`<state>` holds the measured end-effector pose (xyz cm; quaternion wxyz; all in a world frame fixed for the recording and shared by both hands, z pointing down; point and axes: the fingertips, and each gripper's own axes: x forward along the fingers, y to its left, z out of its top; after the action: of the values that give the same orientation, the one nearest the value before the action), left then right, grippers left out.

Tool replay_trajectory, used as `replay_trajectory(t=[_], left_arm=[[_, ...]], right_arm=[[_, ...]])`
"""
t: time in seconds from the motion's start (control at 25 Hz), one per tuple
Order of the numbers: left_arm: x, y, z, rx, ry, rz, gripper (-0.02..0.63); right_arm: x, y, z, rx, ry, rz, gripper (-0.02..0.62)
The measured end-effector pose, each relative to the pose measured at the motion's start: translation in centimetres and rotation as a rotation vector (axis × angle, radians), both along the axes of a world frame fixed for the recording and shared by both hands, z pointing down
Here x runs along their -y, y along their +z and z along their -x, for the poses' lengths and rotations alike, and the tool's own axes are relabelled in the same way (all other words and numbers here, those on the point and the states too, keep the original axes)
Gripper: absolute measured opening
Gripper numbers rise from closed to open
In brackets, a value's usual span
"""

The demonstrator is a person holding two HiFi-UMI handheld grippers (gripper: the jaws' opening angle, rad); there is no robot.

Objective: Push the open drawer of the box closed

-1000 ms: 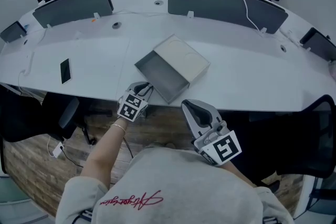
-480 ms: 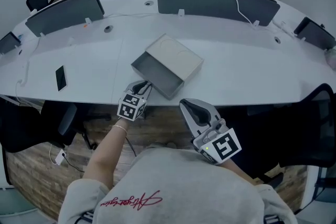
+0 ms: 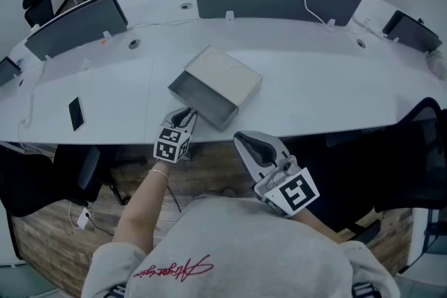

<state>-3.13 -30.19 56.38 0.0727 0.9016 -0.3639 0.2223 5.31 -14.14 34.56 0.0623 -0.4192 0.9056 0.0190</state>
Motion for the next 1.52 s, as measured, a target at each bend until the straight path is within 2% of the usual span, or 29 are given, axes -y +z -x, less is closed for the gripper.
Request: replay_trajectory(t=[0.16,0.64,1.2,1.52], left_arm=[[0.3,0.0,-0.1,0.002,-0.003,-0.001,0.087],[1.1,0.0,-0.9,0.010,0.006,-0.016,0.087],[1.5,-0.1,-1.6,0.011,0.029,-0.051,0.087],[1.8,-0.1,-2.0,0.005,0.028,-0.024,0.087]], right_arm=[[0.1,0.9,-0.5,-0.047,0.027,0.037,0.018],[0.3,1.4,-1.5,-0.042,0.053,0.062,0.018],[0.5,1.4,-1.4,-0.053,0.045,0.051,0.018],[0.6,1.4,-1.5,-0.055,0.060,0.053,0.018]])
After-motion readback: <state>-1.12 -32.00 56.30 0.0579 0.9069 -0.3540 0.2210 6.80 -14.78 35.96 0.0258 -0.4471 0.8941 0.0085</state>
